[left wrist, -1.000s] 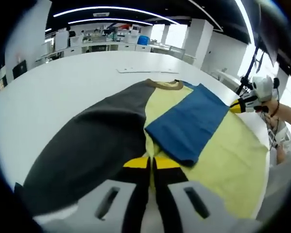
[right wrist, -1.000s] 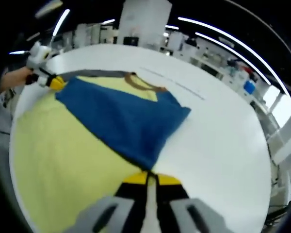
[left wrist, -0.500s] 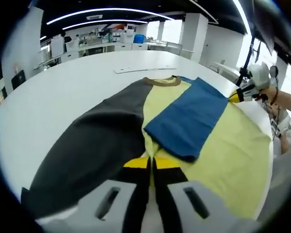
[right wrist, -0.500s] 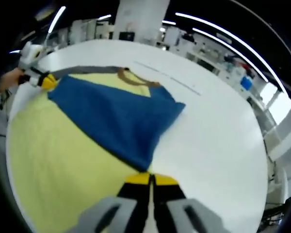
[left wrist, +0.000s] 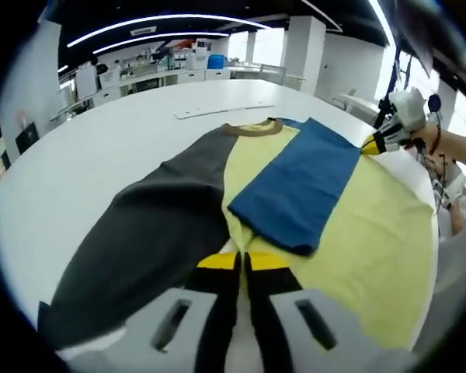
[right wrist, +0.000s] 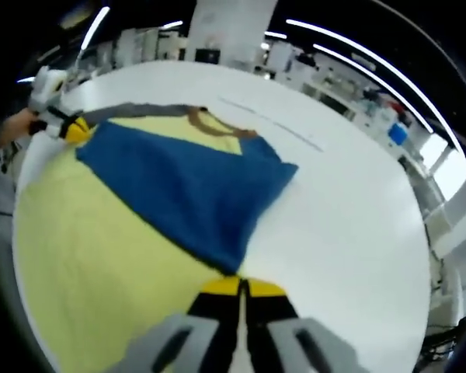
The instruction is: Fold the garment on the visible template until the final outline fits inside the template.
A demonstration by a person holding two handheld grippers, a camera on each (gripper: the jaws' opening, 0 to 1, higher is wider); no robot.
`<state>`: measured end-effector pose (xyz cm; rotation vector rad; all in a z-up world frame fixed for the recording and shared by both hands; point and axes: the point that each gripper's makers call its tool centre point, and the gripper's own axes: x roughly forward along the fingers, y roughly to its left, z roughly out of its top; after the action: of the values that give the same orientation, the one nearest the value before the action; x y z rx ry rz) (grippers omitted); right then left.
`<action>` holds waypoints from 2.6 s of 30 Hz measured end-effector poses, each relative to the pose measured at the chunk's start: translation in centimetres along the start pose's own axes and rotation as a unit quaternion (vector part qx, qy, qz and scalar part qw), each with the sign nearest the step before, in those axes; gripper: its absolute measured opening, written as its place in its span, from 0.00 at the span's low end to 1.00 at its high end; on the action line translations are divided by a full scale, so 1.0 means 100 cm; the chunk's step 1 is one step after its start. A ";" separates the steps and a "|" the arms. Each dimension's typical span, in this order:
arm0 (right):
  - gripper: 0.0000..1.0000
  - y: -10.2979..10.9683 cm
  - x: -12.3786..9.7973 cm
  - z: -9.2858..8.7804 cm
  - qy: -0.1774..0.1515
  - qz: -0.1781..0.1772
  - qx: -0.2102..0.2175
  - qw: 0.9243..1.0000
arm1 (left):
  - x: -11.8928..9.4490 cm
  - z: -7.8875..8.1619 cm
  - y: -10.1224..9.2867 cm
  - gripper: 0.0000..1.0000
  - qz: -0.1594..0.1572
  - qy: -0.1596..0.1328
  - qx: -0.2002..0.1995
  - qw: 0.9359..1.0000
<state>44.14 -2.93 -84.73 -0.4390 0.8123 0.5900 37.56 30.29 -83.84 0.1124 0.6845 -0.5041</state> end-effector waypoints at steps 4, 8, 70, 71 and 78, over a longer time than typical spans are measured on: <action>0.02 -0.001 -0.002 0.004 -0.022 0.009 0.051 0.998 | -0.006 0.002 0.008 0.16 0.019 -0.006 0.015 1.000; 0.32 0.007 -0.011 0.016 -0.057 0.025 0.129 0.990 | -0.014 0.007 0.016 0.31 0.032 -0.019 0.017 0.999; 0.97 0.059 -0.116 0.011 -0.099 0.052 0.158 0.981 | -0.122 -0.075 0.195 0.30 0.229 0.000 -0.121 0.966; 0.95 0.059 -0.117 0.011 -0.098 0.051 0.158 0.981 | -0.121 -0.077 0.198 0.27 0.230 0.003 -0.121 0.966; 0.93 0.062 -0.117 0.011 -0.094 0.049 0.163 0.981 | -0.122 -0.081 0.206 0.14 0.229 0.004 -0.141 0.963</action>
<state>34.38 -1.32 -75.88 -0.0421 0.7352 0.5680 34.72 55.37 -83.78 0.0029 0.7054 0.0399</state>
